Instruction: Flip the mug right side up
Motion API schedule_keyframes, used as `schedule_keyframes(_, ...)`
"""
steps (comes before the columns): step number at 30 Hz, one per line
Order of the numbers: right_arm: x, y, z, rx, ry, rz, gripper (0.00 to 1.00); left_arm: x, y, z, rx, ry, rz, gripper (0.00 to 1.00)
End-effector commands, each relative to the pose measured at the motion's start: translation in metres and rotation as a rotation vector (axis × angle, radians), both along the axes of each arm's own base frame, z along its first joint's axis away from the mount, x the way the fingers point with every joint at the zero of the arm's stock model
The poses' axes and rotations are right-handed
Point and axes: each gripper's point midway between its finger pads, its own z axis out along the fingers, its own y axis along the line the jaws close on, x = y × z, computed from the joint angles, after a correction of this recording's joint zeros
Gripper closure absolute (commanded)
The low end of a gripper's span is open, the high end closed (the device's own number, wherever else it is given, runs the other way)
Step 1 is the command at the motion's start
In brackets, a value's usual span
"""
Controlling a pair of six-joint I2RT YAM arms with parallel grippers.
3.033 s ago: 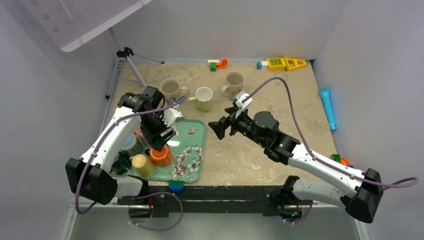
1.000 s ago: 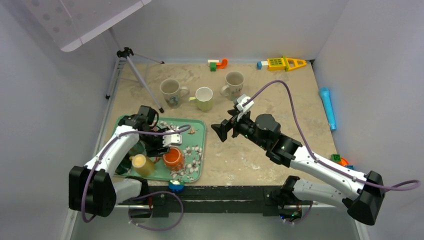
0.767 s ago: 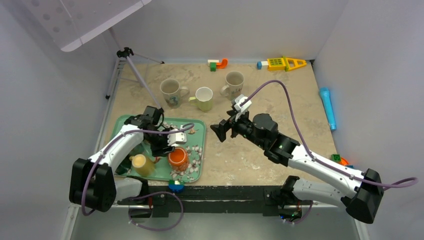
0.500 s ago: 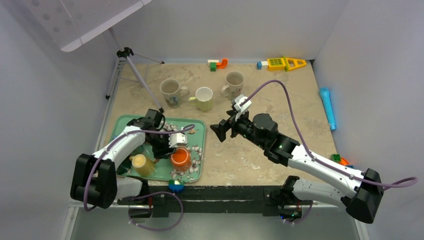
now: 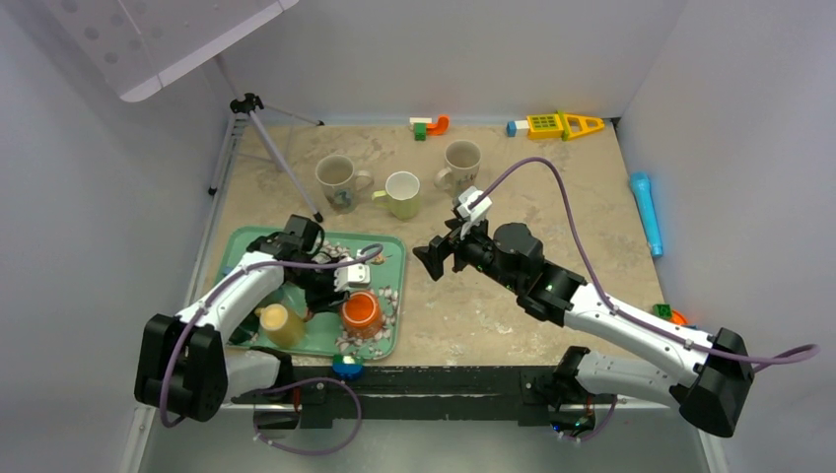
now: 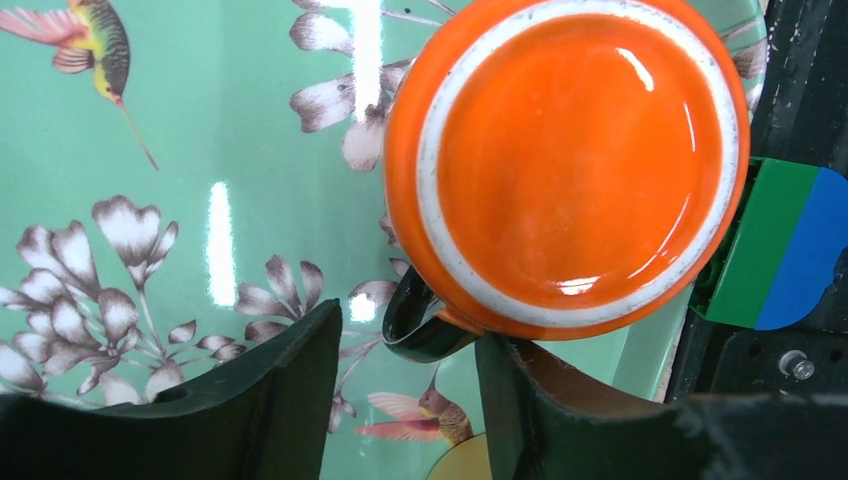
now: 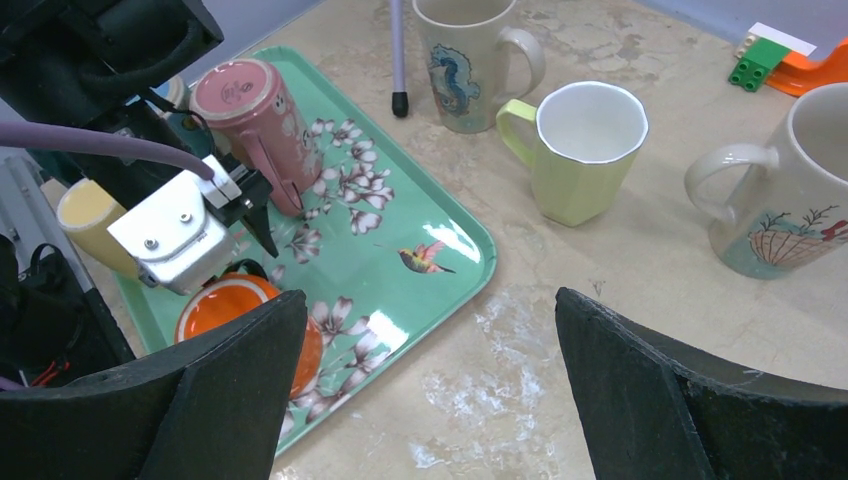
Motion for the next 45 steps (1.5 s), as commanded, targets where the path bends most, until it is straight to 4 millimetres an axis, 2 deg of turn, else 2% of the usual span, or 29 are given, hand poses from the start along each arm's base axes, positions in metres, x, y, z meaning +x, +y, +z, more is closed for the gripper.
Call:
schedule_keyframes(1, 0.0, 0.006, 0.016, 0.046, -0.016, 0.013, 0.02, 0.002, -0.012, 0.002, -0.017, 0.021, -0.035, 0.48)
schedule_keyframes(3, 0.0, 0.006, 0.016, 0.049, -0.016, 0.014, 0.02, -0.001, -0.013, -0.004, 0.02, 0.062, -0.036, 0.56)
schedule_keyframes(6, 0.0, 0.006, 0.014, 0.049, -0.012, 0.012, 0.02, 0.0, -0.015, -0.005, 0.029, 0.068, -0.027, 0.76)
schedule_keyframes(8, 0.0, 0.006, 0.014, 0.051, -0.009, 0.013, 0.02, -0.003, -0.017, -0.001, 0.014, 0.075, -0.022, 0.99)
schedule_keyframes(12, -0.002, 0.007, 0.012, 0.057, 0.001, 0.015, 0.02, -0.008, -0.032, 0.019, -0.074, 0.127, 0.022, 1.0)
schedule_keyframes(16, -0.002, 0.003, 0.014, 0.06, 0.006, 0.004, 0.02, 0.003, -0.042, 0.049, -0.133, 0.145, 0.109, 1.0)
schedule_keyframes(18, -0.002, -0.001, 0.016, 0.063, 0.012, -0.013, 0.02, 0.018, -0.049, 0.077, -0.186, 0.143, 0.197, 1.0)
schedule_keyframes(20, -0.005, -0.004, 0.023, 0.098, 0.033, -0.027, 0.02, 0.026, -0.056, 0.114, -0.275, 0.158, 0.272, 1.0)
schedule_keyframes(24, -0.02, -0.007, 0.066, 0.281, 0.029, 0.005, 0.02, 0.029, -0.073, 0.19, -0.448, 0.153, 0.346, 1.0)
schedule_keyframes(26, -0.023, -0.009, 0.083, 0.389, 0.049, 0.006, 0.02, 0.029, -0.081, 0.222, -0.533, 0.157, 0.364, 1.0)
schedule_keyframes(29, -0.034, 0.001, 0.102, 0.519, 0.094, 0.084, 0.04, 0.017, -0.093, 0.26, -0.65, 0.193, 0.32, 1.0)
schedule_keyframes(32, -0.044, 0.01, 0.122, 0.654, 0.129, 0.174, 0.06, 0.009, -0.102, 0.285, -0.732, 0.233, 0.281, 1.0)
schedule_keyframes(36, -0.047, 0.018, 0.141, 0.751, 0.13, 0.244, 0.14, 0.003, -0.105, 0.297, -0.768, 0.23, 0.252, 1.0)
schedule_keyframes(39, -0.058, 0.027, 0.153, 0.791, 0.105, 0.346, 0.21, 0.001, -0.107, 0.297, -0.774, 0.227, 0.247, 1.0)
schedule_keyframes(40, -0.065, 0.029, 0.162, 0.82, 0.086, 0.405, 0.23, 0.003, -0.108, 0.295, -0.772, 0.225, 0.256, 1.0)
schedule_keyframes(43, -0.077, 0.038, 0.176, 0.85, 0.066, 0.516, 0.4, 0.006, -0.111, 0.286, -0.75, 0.23, 0.269, 1.0)
schedule_keyframes(44, -0.078, 0.039, 0.179, 0.857, 0.059, 0.531, 0.49, 0.006, -0.113, 0.282, -0.746, 0.24, 0.262, 1.0)
schedule_keyframes(45, -0.077, 0.041, 0.181, 0.862, 0.052, 0.537, 0.62, 0.004, -0.114, 0.28, -0.744, 0.253, 0.251, 1.0)
